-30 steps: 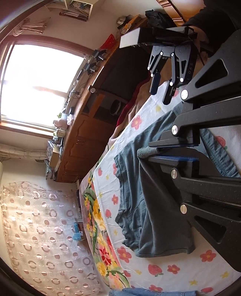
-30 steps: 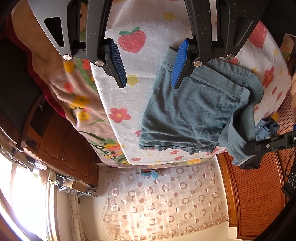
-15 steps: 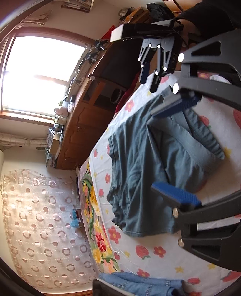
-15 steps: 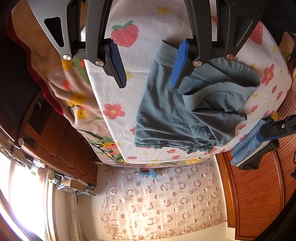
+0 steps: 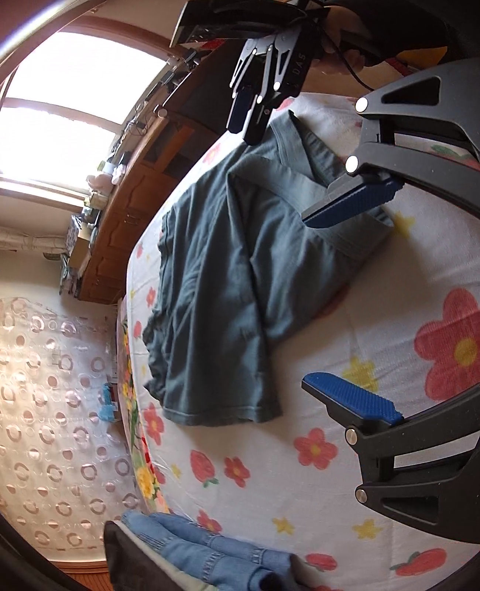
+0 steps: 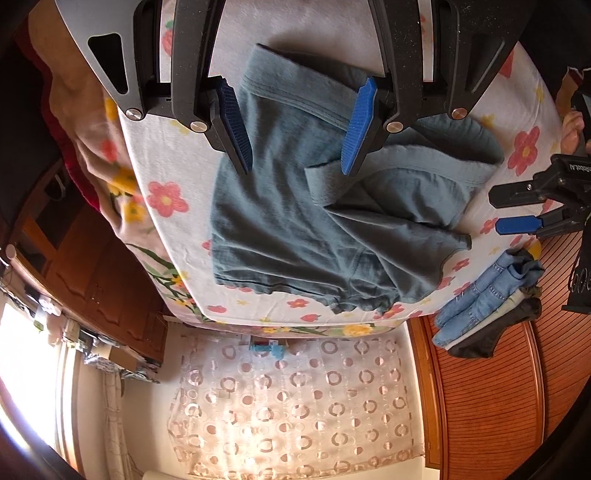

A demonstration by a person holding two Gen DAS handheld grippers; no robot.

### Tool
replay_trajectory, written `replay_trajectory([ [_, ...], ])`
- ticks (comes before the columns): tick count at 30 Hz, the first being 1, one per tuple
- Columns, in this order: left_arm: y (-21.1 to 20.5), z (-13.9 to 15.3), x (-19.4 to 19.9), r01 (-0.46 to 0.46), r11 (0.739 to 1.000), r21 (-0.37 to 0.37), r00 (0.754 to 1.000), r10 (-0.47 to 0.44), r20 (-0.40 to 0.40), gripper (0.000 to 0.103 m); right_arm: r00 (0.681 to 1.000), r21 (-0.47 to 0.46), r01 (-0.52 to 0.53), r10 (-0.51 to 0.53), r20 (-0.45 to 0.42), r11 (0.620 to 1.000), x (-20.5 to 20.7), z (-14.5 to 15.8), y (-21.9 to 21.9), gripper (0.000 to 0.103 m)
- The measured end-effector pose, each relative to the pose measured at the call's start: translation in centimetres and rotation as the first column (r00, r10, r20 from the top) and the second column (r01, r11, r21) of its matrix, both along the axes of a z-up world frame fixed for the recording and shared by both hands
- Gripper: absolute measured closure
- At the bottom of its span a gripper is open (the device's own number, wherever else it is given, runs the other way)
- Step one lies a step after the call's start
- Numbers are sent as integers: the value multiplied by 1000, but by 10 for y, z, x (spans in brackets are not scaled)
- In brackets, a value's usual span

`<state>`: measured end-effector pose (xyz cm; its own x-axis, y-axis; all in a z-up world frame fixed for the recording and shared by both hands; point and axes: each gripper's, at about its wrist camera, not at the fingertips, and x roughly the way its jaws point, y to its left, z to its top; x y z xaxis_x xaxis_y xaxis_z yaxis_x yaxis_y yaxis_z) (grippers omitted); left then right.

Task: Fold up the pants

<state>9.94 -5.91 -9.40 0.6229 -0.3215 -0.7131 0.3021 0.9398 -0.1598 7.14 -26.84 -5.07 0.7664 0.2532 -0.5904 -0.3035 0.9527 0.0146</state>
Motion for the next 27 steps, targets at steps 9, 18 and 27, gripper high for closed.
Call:
replay_trajectory([
  [9,10,-18,0,-42,999,7,999,42,-9,22,998,-3,-55,55,-31,998,23,-9,12,59],
  [18,11,-24,1,-49,999,8,999,49,-15,22,996,-1,-62,62,-65,998,41,-10,20,65],
  [27,13,-23,0,-56,998,-5,998,56,-15,22,994,46,-81,84,-69,996,36,-5,20,93],
])
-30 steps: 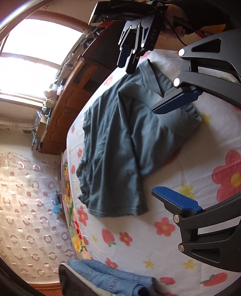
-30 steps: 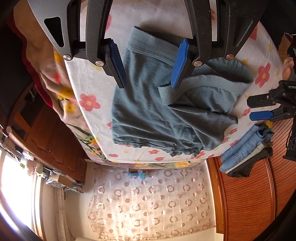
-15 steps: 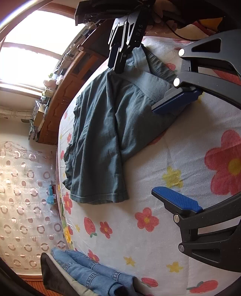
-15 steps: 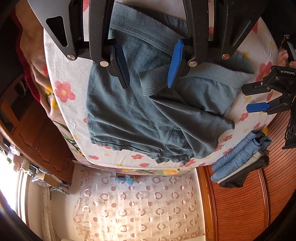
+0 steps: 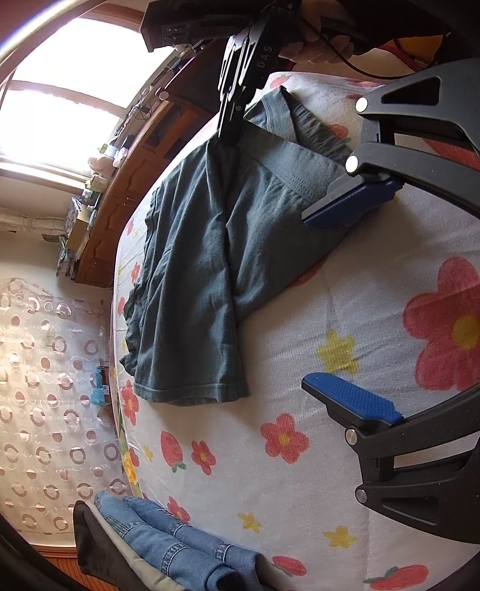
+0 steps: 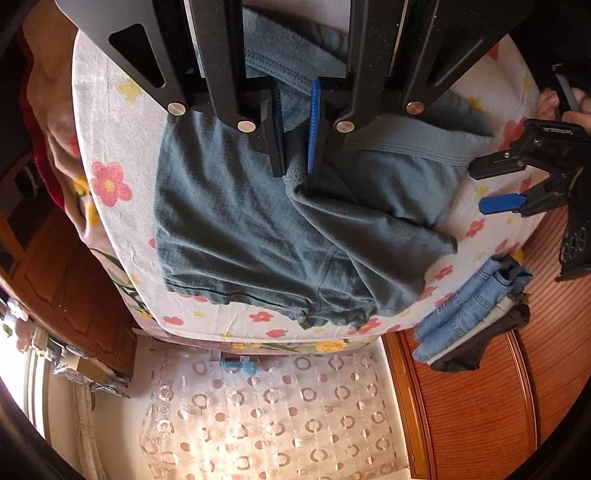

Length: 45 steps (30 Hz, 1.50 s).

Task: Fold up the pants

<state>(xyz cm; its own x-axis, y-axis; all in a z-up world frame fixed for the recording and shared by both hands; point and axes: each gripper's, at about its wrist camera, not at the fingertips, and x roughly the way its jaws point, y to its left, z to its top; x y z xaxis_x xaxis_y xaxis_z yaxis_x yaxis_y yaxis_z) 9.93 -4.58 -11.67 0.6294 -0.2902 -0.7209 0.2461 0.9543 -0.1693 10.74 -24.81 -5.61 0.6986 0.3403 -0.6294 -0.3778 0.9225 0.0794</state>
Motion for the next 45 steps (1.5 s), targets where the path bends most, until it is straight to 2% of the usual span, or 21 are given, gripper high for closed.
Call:
replay_trajectory([
  [12,-7,14,-10,27,1000,-13,999,-26,40,22,992,38,19,-24,123,999,-50,29,-9,95],
  [18,-14,18,-11,39,999,-9,997,-39,60,22,988,33,52,-57,141,998,-67,33,-19,95],
  [25,-21,28,-18,20,1000,14,988,-22,151,22,989,26,98,-100,107,995,-76,26,-32,95],
  [28,-22,32,-17,21,1000,-6,985,-19,170,22,991,34,103,-105,87,994,-78,22,-37,95],
  [39,-30,27,-12,24,1000,0,990,-24,141,22,992,15,120,-121,26,993,-82,18,-45,95],
  [45,-28,25,-12,13,1000,2,991,-13,131,22,991,-7,131,-131,-20,991,-79,5,-47,95],
])
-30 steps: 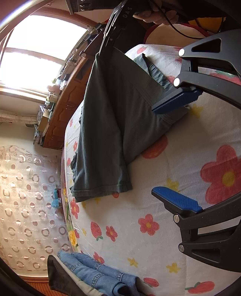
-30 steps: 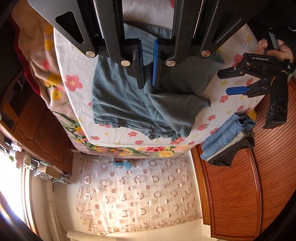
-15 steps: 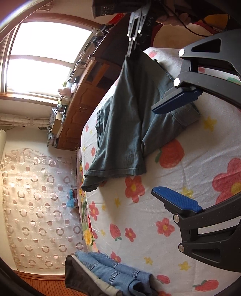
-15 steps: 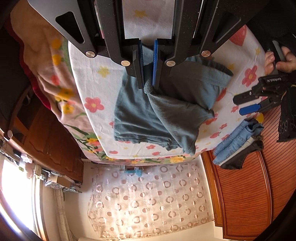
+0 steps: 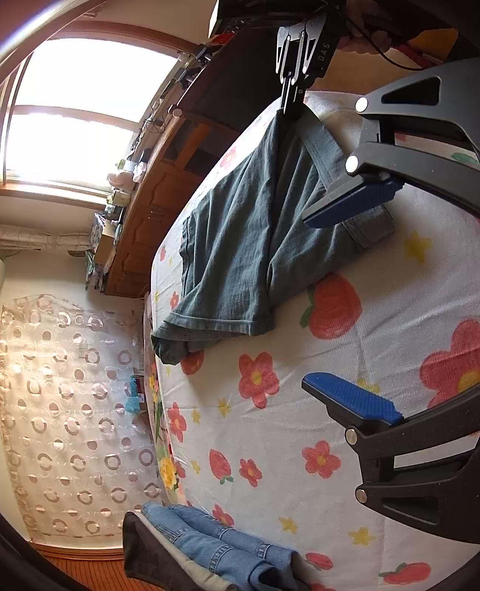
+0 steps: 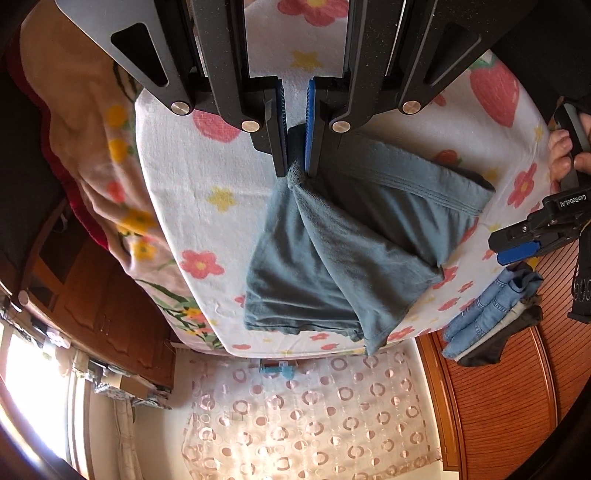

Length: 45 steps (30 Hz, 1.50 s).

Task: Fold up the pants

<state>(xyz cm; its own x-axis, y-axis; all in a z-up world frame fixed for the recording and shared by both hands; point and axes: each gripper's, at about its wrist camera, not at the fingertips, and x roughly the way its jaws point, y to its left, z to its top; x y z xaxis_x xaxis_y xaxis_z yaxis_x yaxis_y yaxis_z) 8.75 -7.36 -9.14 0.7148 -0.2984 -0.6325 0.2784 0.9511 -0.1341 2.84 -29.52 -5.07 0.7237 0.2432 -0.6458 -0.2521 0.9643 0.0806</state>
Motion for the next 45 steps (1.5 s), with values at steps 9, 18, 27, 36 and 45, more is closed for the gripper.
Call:
replay_trajectory([
  [9,10,-2,-4,-19,1000,-20,1000,19,1,22,1000,10,13,-13,24,1000,3,6,-4,95],
  [18,20,-1,-5,-36,999,-26,999,36,4,22,999,-15,29,-29,14,999,2,9,-4,78],
  [27,36,10,-6,-87,996,-23,995,88,41,22,997,-4,-6,6,83,1000,5,33,4,72],
  [36,61,24,-4,-137,991,-1,988,136,75,22,982,28,-158,154,109,987,46,39,53,68],
  [45,78,33,-6,-164,986,1,981,164,101,22,949,10,-308,307,68,951,92,37,103,68],
])
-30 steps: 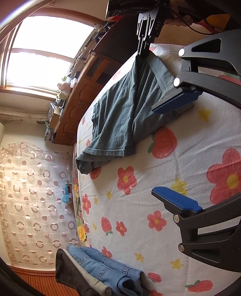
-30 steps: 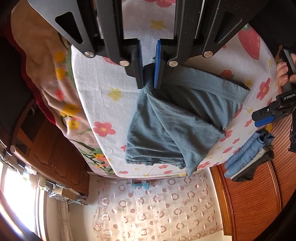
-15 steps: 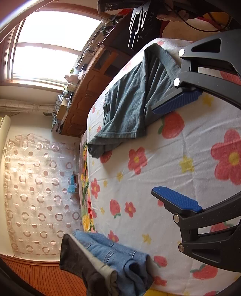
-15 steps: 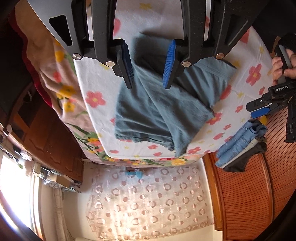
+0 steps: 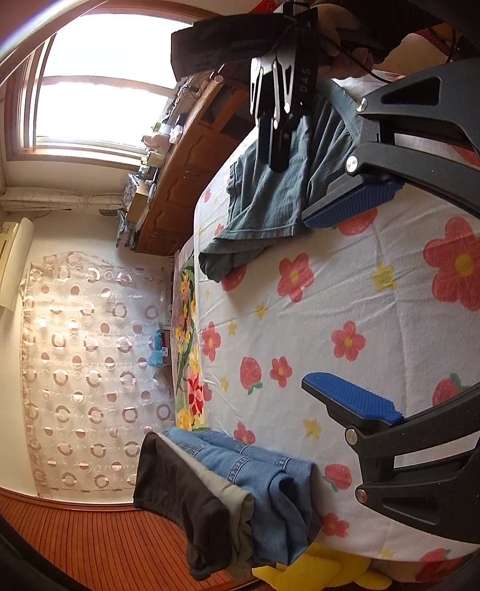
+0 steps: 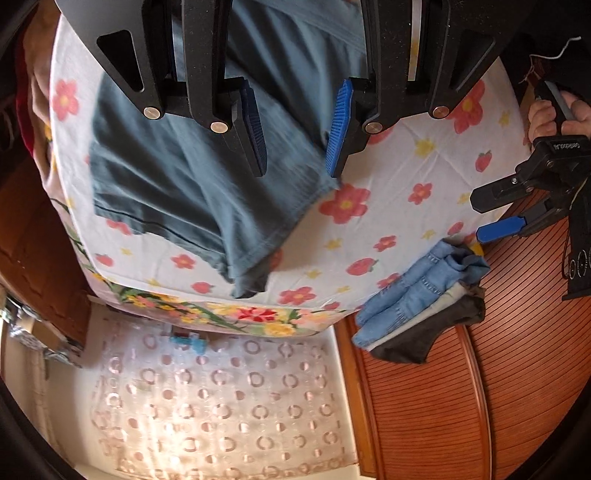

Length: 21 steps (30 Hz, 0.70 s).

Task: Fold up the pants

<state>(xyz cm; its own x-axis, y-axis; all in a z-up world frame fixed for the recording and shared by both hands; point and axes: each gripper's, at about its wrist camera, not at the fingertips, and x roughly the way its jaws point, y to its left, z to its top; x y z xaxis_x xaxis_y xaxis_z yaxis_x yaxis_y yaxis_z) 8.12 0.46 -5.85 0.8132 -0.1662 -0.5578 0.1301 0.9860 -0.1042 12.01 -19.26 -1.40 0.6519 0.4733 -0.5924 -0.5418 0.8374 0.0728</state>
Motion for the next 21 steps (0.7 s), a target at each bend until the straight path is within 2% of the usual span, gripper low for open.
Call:
replay_trajectory([
  [4,3,0,0,-6,1000,-2,1000,6,1,22,996,-15,-70,69,-65,997,23,-10,16,68],
  [7,5,-2,-1,-9,1000,-2,1000,9,-3,22,993,-42,-86,82,-87,995,36,-18,26,68],
  [21,9,-9,-3,-10,1000,-13,1000,10,-23,22,991,-183,-106,88,-100,977,58,-27,63,68],
])
